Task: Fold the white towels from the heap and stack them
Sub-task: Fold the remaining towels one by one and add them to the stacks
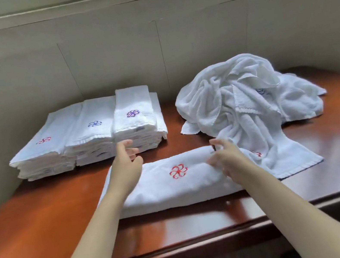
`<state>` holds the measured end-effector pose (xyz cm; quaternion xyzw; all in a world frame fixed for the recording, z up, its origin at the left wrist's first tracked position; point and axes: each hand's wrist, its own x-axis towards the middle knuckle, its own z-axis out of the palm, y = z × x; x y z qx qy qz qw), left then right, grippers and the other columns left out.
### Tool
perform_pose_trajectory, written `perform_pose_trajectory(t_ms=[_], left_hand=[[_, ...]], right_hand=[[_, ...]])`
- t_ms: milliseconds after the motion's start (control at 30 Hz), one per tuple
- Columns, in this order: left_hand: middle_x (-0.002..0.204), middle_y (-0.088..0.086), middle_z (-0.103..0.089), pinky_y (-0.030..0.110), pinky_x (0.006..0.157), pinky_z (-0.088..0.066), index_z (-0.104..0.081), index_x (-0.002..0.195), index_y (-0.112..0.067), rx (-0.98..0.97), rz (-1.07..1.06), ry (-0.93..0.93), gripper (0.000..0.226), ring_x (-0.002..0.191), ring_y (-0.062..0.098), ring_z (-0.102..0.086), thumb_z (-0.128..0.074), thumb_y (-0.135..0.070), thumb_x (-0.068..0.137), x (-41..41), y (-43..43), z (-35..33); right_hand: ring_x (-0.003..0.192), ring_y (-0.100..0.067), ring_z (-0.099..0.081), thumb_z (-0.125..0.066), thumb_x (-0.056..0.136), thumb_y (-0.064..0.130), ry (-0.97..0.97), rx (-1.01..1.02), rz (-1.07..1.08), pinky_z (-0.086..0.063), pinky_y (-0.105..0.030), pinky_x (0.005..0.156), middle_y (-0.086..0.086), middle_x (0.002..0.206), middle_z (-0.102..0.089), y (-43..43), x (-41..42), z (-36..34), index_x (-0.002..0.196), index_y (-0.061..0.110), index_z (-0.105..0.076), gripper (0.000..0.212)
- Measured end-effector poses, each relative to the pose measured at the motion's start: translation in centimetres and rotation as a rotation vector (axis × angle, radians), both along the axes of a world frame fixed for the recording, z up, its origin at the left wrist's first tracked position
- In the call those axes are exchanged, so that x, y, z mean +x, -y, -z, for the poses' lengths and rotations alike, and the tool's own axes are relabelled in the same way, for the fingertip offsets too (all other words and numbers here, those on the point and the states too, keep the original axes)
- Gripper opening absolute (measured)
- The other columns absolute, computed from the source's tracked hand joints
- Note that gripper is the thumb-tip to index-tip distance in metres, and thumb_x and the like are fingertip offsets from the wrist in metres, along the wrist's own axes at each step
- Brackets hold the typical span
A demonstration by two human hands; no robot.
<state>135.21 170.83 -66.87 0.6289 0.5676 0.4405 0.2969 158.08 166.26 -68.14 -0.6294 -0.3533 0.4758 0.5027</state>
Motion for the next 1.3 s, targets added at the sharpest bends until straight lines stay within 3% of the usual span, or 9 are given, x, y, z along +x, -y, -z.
perform_pose_trajectory(t_ms=[133, 300, 400, 567, 733, 867, 1067, 1200, 1300], left_hand=[[0.139, 0.012, -0.045, 0.036, 0.096, -0.037, -0.034, 0.139, -0.009, -0.201, -0.235, -0.345, 0.062, 0.123, 0.031, -0.047, -0.062, -0.025, 0.085, -4.0, -1.0, 1.9], [0.1, 0.004, -0.068, 0.028, 0.068, -0.049, -0.059, 0.115, -0.004, -0.654, -0.106, -0.093, 0.048, 0.088, 0.02, -0.063, -0.067, -0.039, 0.082, -4.9, -0.6, 3.0], [0.094, 0.014, -0.072, 0.033, 0.075, -0.054, -0.065, 0.104, -0.002, -0.718, -0.018, 0.06, 0.032, 0.089, 0.029, -0.067, -0.07, -0.024, 0.082, -5.2, -0.6, 2.2], [0.092, 0.015, -0.068, 0.033, 0.066, -0.051, -0.064, 0.105, -0.002, -0.509, -0.226, 0.328, 0.031, 0.076, 0.03, -0.064, -0.07, -0.013, 0.077, -9.8, -1.9, -0.1], [0.123, 0.025, -0.057, 0.042, 0.091, -0.047, -0.053, 0.124, 0.01, -0.501, -0.541, -0.012, 0.052, 0.108, 0.041, -0.057, -0.068, -0.021, 0.085, -14.4, -2.2, 3.0], [0.125, 0.022, -0.058, 0.039, 0.078, -0.045, -0.056, 0.125, 0.003, -0.473, -0.494, -0.136, 0.049, 0.104, 0.04, -0.057, -0.064, -0.029, 0.089, -15.3, -1.7, 3.6], [0.131, 0.019, -0.052, 0.043, 0.082, -0.051, -0.05, 0.133, -0.001, -0.479, -0.464, 0.046, 0.043, 0.109, 0.039, -0.055, -0.057, -0.021, 0.096, -16.3, -1.6, 4.0], [0.131, 0.017, -0.052, 0.039, 0.074, -0.05, -0.05, 0.133, -0.003, -0.489, -0.455, 0.116, 0.041, 0.099, 0.032, -0.054, -0.057, -0.02, 0.096, -16.5, -1.5, 4.0], [0.132, 0.016, -0.052, 0.039, 0.076, -0.05, -0.05, 0.134, -0.003, -0.48, -0.446, 0.125, 0.043, 0.104, 0.032, -0.055, -0.057, -0.021, 0.096, -16.5, -1.5, 4.0]], right_hand=[[0.062, -0.014, -0.05, -0.053, 0.078, -0.013, 0.194, 0.114, 0.206, -0.042, -0.017, 0.046, -0.004, 0.08, -0.054, 0.2, 5.1, -2.6, 0.125, 0.011, -0.051, 0.053], [0.098, -0.025, -0.055, -0.051, 0.077, -0.007, 0.727, -0.06, -0.029, -0.044, -0.029, 0.078, -0.013, 0.109, -0.054, 1.6, 7.4, -1.1, 0.134, 0.011, -0.046, 0.06], [0.114, -0.027, -0.054, -0.05, 0.08, -0.001, 0.855, -0.032, 0.01, -0.04, -0.03, 0.092, -0.014, 0.121, -0.058, 1.5, 6.7, -0.5, 0.134, 0.012, -0.046, 0.056], [0.074, -0.016, -0.051, -0.06, 0.075, -0.006, 0.48, 0.183, -0.067, -0.04, -0.021, 0.06, -0.003, 0.081, -0.052, 1.6, 2.4, -0.7, 0.124, 0.019, -0.052, 0.055], [0.078, -0.007, -0.052, -0.055, 0.078, -0.008, 0.287, 0.281, -0.254, -0.043, -0.016, 0.072, 0.006, 0.084, -0.055, 0.9, -4.3, 1.2, 0.121, 0.016, -0.056, 0.049], [0.08, -0.009, -0.05, -0.051, 0.083, -0.008, 0.075, 0.379, -0.2, -0.041, -0.015, 0.073, 0.002, 0.086, -0.053, -0.6, -6.3, -0.5, 0.108, 0.022, -0.062, 0.041], [0.074, -0.012, -0.065, -0.058, 0.086, -0.004, -0.449, 0.344, -0.244, -0.054, -0.027, 0.062, 0.001, 0.094, -0.064, -3.2, -5.9, -2.2, 0.12, 0.022, -0.057, 0.042], [0.092, -0.018, -0.056, -0.054, 0.085, -0.002, -0.179, 0.005, -0.093, -0.046, -0.024, 0.065, -0.007, 0.124, -0.05, -3.7, -6.1, 1.6, 0.137, 0.016, -0.039, 0.056], [0.079, -0.017, -0.051, -0.057, 0.08, 0.0, -0.042, -0.072, -0.043, -0.037, -0.023, 0.054, -0.003, 0.107, -0.05, -3.7, -5.5, 2.5, 0.118, 0.019, -0.04, 0.046]])
